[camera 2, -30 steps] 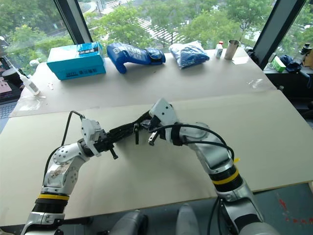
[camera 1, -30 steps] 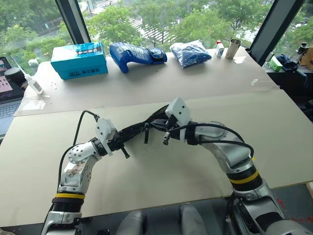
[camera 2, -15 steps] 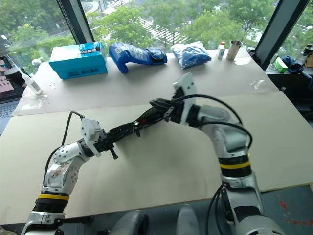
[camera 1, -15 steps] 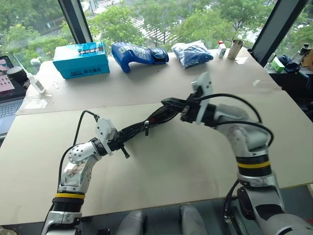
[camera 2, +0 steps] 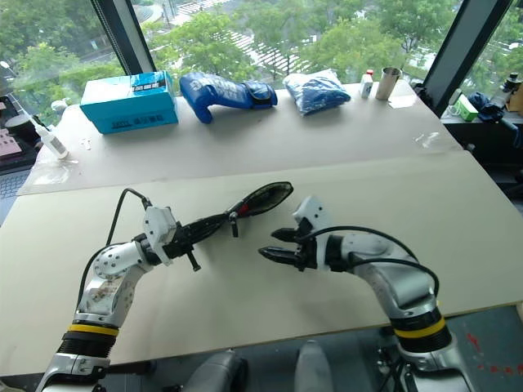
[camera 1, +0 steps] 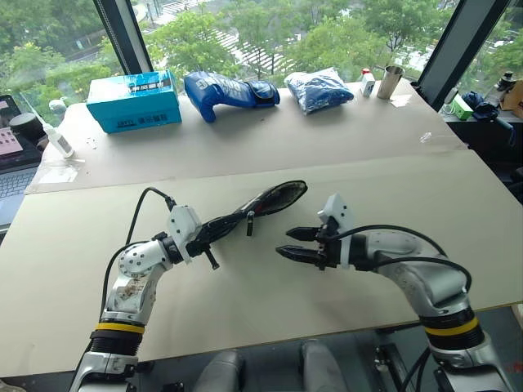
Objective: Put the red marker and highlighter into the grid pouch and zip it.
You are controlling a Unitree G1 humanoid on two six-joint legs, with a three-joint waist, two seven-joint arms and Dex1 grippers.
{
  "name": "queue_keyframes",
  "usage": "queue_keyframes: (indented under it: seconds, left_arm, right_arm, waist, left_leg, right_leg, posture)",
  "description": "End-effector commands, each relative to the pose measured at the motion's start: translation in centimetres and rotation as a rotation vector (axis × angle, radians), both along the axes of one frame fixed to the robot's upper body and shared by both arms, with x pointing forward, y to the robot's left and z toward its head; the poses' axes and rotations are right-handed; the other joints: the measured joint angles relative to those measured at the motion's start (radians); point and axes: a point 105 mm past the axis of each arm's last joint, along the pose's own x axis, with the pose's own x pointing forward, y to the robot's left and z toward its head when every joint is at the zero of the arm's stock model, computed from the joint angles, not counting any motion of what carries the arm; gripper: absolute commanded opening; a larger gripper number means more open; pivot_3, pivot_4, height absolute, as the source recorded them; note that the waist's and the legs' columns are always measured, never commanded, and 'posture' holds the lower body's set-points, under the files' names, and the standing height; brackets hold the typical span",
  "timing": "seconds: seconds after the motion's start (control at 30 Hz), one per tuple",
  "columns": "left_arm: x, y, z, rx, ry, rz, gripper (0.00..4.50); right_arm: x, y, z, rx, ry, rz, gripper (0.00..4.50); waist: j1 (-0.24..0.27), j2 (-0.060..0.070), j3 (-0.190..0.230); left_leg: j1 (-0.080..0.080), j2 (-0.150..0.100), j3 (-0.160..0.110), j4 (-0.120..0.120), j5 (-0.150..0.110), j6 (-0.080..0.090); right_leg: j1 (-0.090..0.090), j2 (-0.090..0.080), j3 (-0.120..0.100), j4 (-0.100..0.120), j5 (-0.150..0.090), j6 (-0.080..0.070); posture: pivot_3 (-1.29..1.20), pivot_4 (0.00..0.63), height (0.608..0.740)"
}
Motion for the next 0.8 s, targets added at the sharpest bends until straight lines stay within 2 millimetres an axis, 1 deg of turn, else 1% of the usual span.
queue_keyframes:
  seconds: [0.03,0.1,0.17,0.33,0.43,0.5,0.57,0.6,0.67,0.7,0.8]
  left_arm:
    - [-0.5,-0.3,-0.2,0.045,-0.035,-0.03,0.0]
    - [-0.6,-0.4,-0.3,0.049,-0.037,-0.035,0.0]
    - [-0.7,-0.5,-0.4,0.049,-0.037,-0.04,0.0]
    - [-0.9,-0.7,-0.6,0.046,-0.034,-0.052,0.0]
    - [-0.9,-0.8,-0.6,0.042,-0.033,-0.053,0.0]
    - [-0.9,-0.8,-0.5,0.041,-0.033,-0.051,0.0]
    - [-0.8,-0.8,-0.5,0.039,-0.033,-0.047,0.0]
    - [-0.8,-0.8,-0.5,0.038,-0.032,-0.046,0.0]
    - [-0.8,-0.8,-0.5,0.035,-0.031,-0.043,0.0]
    - [-0.8,-0.7,-0.5,0.035,-0.031,-0.042,0.0]
    - [-0.7,-0.8,-0.5,0.031,-0.03,-0.04,0.0]
  right_arm:
    - [0.0,1.8,0.1,0.009,-0.023,0.019,4.13]
    - [0.2,2.5,-0.3,0.005,-0.018,0.017,4.13]
    - [0.7,3.6,-0.2,0.022,-0.023,0.013,4.13]
    - [2.2,6.2,2.2,0.123,-0.055,0.004,4.13]
    - [2.5,7.1,3.2,0.151,-0.072,0.013,4.13]
    - [2.2,7.3,3.5,0.156,-0.08,0.035,3.63]
    - [1.5,7.3,3.7,0.146,-0.104,0.082,3.16]
    - [1.2,7.2,3.7,0.143,-0.103,0.096,2.74]
    - [0.9,7.0,3.7,0.132,-0.108,0.117,2.17]
    - [0.7,6.8,3.7,0.129,-0.109,0.122,1.75]
    - [0.3,6.4,3.9,0.127,-0.111,0.138,0.75]
  waist:
    - [0.003,0.0,0.0]
    - [0.003,0.0,0.0]
    - [0.004,0.0,0.0]
    - [0.001,0.0,0.0]
    - [0.003,0.0,0.0]
    - [0.003,0.0,0.0]
    - [0.003,0.0,0.0]
    - [0.003,0.0,0.0]
    - [0.001,0.0,0.0]
    - [0.0,0.0,0.0]
    - [0.0,0.0,0.0]
  left_leg:
    - [0.0,0.0,0.0,0.0,0.0,0.0]
    - [0.0,0.0,0.0,0.0,0.0,0.0]
    - [0.001,0.0,0.0,0.0,0.0,0.0]
    - [0.001,0.0,0.0,0.0,0.0,0.0]
    - [0.001,0.0,0.0,0.0,0.0,0.0]
    - [0.001,0.0,0.0,0.0,0.0,0.0]
    - [0.001,0.0,0.0,0.0,0.0,0.0]
    - [0.001,0.0,0.0,0.0,0.0,0.0]
    - [0.001,0.0,0.0,0.0,0.0,0.0]
    - [0.001,0.0,0.0,0.0,0.0,0.0]
    - [0.001,0.0,0.0,0.0,0.0,0.0]
  right_leg:
    - [0.0,0.0,0.0,0.0,0.0,0.0]
    - [0.0,0.0,0.0,0.0,0.0,0.0]
    - [0.0,0.0,0.0,0.0,0.0,0.0]
    - [0.0,0.0,0.0,0.0,0.0,0.0]
    - [0.0,0.0,0.0,0.001,0.0,0.0]
    - [0.0,0.0,0.0,0.001,0.0,0.0]
    - [0.0,0.0,0.0,0.001,0.001,0.0]
    - [0.0,0.0,0.0,0.001,0.001,0.0]
    - [0.0,0.0,0.0,0.001,0.001,0.0]
    - [0.0,0.0,0.0,0.001,0.001,0.0]
    - [0.0,0.0,0.0,0.001,0.001,0.0]
  posture:
    - [0.0,0.15,0.74]
    - [0.0,0.15,0.74]
    - [0.0,0.15,0.74]
    - [0.0,0.15,0.74]
    - [0.0,0.15,0.74]
    - [0.0,0.15,0.74]
    - [0.0,0.15,0.74]
    - [0.0,0.15,0.74]
    - [0.0,0.15,0.74]
    - [0.0,0.15,0.74]
    - [0.0,0.15,0.74]
